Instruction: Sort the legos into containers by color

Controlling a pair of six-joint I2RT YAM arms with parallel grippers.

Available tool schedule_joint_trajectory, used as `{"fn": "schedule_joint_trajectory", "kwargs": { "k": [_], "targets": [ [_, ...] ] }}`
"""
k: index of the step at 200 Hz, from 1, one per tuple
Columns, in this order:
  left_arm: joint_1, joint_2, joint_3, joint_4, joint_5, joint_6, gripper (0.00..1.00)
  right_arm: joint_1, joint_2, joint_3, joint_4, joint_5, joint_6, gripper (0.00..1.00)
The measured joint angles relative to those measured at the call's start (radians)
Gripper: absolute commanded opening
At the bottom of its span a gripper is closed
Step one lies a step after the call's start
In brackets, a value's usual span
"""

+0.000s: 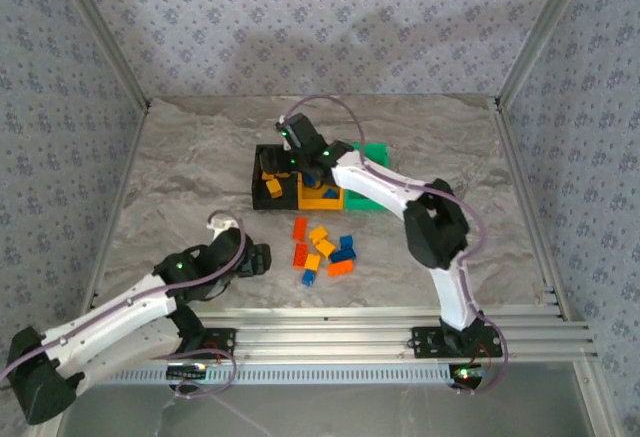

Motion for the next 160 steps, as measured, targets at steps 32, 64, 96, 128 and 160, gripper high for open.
{"fn": "schedule_joint_trajectory", "kwargs": {
  "k": [32, 64, 96, 128, 160],
  "targets": [
    [0.005, 0.217, 0.112, 0.12, 0.055, 0.064, 0.97, -0.008, -0.29, -0.297, 0.103, 0.021, 0.029, 0.7],
    [0.008, 0.451, 0.215, 0.222, 0.106, 0.144, 0.82, -0.025, -0.497, -0.547, 0.167, 0.047, 0.055, 0.7],
    [0.028, 0.625, 0.295, 0.279, 0.123, 0.201, 0.71, -0.049, -0.663, -0.776, 0.169, 0.08, 0.087, 0.71],
    [0.067, 0.714, 0.296, 0.3, 0.14, 0.216, 0.67, -0.077, -0.833, -0.892, 0.161, 0.112, 0.107, 0.72],
    [0.079, 0.785, 0.307, 0.322, 0.148, 0.222, 0.59, -0.103, -0.957, -0.932, 0.156, 0.134, 0.123, 0.72]
  ]
}}
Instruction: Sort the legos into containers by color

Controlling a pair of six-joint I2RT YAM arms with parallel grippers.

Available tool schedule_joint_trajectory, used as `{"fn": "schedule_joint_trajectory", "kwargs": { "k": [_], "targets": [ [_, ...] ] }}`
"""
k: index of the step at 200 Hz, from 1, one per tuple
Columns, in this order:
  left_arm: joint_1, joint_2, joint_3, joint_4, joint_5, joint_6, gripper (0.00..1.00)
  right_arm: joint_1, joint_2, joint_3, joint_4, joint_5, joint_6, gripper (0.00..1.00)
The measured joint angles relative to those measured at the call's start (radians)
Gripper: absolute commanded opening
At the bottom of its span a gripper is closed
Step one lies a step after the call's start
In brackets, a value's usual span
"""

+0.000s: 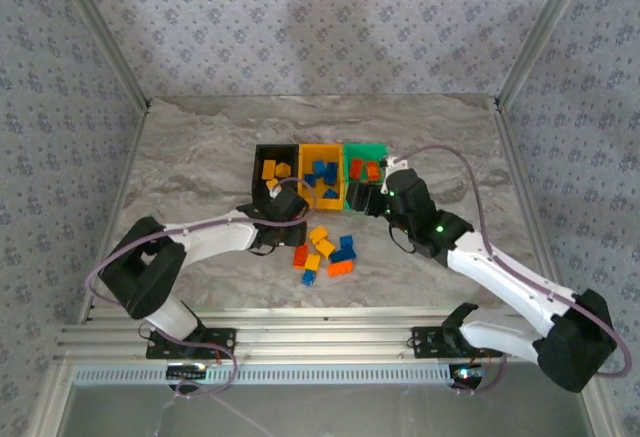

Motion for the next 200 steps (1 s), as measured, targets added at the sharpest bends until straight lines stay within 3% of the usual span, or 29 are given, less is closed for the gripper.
{"fn": "schedule_joint_trajectory", "kwargs": {
  "k": [49, 77, 107, 145, 175, 200],
  "targets": [
    [0.024, 0.025, -0.006, 0.023, -0.007, -0.011, 0.5, -0.018, -0.089, -0.052, -0.032, 0.015, 0.013, 0.73],
    [0.027, -0.06, -0.097, 0.025, -0.03, -0.031, 0.5, -0.027, -0.117, -0.067, -0.039, 0.018, 0.02, 0.73],
    [0.027, -0.198, -0.193, -0.061, -0.04, -0.043, 0.55, -0.031, -0.125, -0.068, -0.039, 0.017, 0.02, 0.73],
    [0.027, -0.266, -0.192, -0.121, -0.015, -0.054, 0.65, -0.031, -0.125, -0.069, -0.039, 0.017, 0.024, 0.73],
    [0.027, -0.226, -0.13, -0.114, -0.002, -0.037, 0.65, -0.031, -0.125, -0.075, -0.039, 0.017, 0.024, 0.73],
    [0.027, -0.107, -0.079, -0.089, 0.0, -0.018, 0.57, -0.032, -0.125, -0.091, -0.039, 0.017, 0.027, 0.73]
  ]
}}
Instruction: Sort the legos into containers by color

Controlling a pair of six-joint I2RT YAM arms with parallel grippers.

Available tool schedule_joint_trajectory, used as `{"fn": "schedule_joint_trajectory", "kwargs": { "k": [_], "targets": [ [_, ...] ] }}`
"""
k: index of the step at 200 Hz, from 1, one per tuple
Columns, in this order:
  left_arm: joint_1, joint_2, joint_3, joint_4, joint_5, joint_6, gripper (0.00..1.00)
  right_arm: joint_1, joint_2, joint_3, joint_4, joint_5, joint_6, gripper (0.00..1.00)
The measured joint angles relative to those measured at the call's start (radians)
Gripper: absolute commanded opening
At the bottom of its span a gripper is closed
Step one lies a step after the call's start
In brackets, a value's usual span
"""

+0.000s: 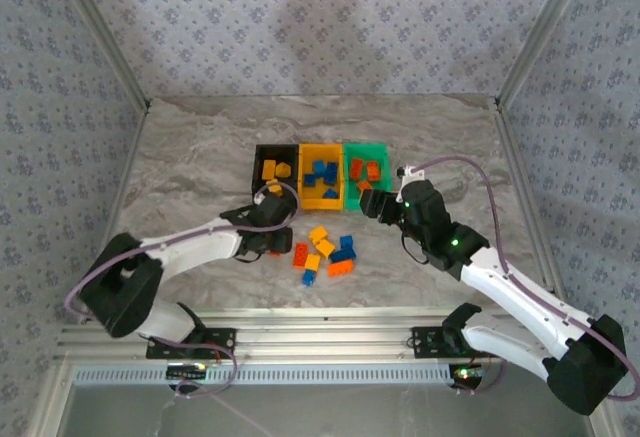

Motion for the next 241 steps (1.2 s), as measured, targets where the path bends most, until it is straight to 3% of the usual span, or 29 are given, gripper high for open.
{"fn": "schedule_joint_trajectory", "kwargs": {
  "k": [22, 92, 157, 201, 241],
  "targets": [
    [0.0, 0.091, 0.014, 0.008, -0.017, 0.008, 0.5, -0.001, -0.009, -0.012, -0.004, 0.0, 0.001, 0.73],
    [-0.008, 0.107, 0.037, 0.016, -0.017, 0.015, 0.27, -0.025, -0.067, -0.021, -0.016, 0.001, 0.001, 0.74],
    [-0.008, -0.027, 0.026, -0.089, -0.001, 0.008, 0.24, -0.049, -0.085, -0.058, -0.027, 0.004, 0.026, 0.74],
    [-0.03, 0.002, 0.323, -0.123, 0.015, 0.027, 0.24, -0.081, -0.12, -0.118, -0.061, 0.024, 0.071, 0.74],
    [-0.058, 0.293, 0.726, -0.092, 0.051, 0.072, 0.23, -0.108, -0.131, -0.165, -0.111, 0.028, 0.105, 0.74]
  ]
}}
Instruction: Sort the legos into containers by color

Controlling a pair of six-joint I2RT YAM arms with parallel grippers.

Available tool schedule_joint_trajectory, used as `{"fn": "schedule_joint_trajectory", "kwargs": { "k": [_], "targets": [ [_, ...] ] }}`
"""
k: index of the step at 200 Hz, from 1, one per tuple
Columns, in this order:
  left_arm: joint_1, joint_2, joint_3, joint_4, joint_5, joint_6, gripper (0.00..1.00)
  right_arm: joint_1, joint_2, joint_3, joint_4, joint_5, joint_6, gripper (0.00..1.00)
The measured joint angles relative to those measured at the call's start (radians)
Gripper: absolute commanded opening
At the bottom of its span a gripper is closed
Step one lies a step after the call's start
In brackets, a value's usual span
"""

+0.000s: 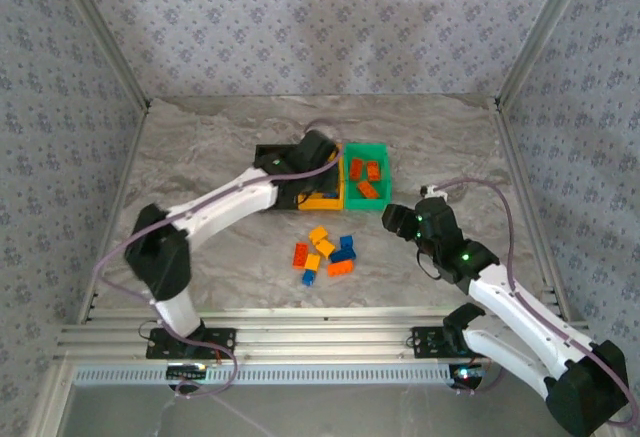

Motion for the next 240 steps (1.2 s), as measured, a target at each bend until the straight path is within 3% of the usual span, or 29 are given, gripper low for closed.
{"fn": "schedule_joint_trajectory", "kwargs": {
  "k": [46, 76, 106, 141, 157, 185, 193, 240],
  "targets": [
    [-0.01, 0.362, 0.387, -0.06, 0.036, 0.047, 0.25, -0.016, -0.024, -0.018, -0.044, -0.001, 0.012, 0.74],
    [-0.014, 0.531, 0.594, -0.132, 0.04, 0.061, 0.38, -0.027, -0.028, -0.024, -0.048, -0.006, 0.012, 0.75],
    [-0.016, 0.599, 0.709, -0.183, 0.047, 0.051, 0.53, -0.034, -0.027, -0.025, -0.047, -0.021, 0.011, 0.78],
    [-0.019, 0.587, 0.73, -0.196, 0.061, 0.048, 0.66, -0.036, -0.022, -0.025, -0.041, -0.049, 0.009, 0.79],
    [-0.028, 0.533, 0.657, -0.171, 0.063, 0.05, 0.72, -0.036, -0.004, -0.025, -0.022, -0.074, 0.002, 0.8],
    [-0.05, 0.275, 0.291, -0.05, 0.075, 0.035, 0.84, -0.021, 0.072, -0.024, 0.029, -0.127, -0.013, 0.81],
    [-0.055, 0.182, 0.175, -0.016, 0.077, 0.031, 0.99, -0.003, 0.104, -0.024, 0.045, -0.138, -0.019, 0.81],
    [-0.06, -0.297, -0.362, 0.144, 0.043, -0.044, 1.0, 0.17, 0.343, 0.039, 0.109, -0.151, -0.071, 0.81]
  ]
}}
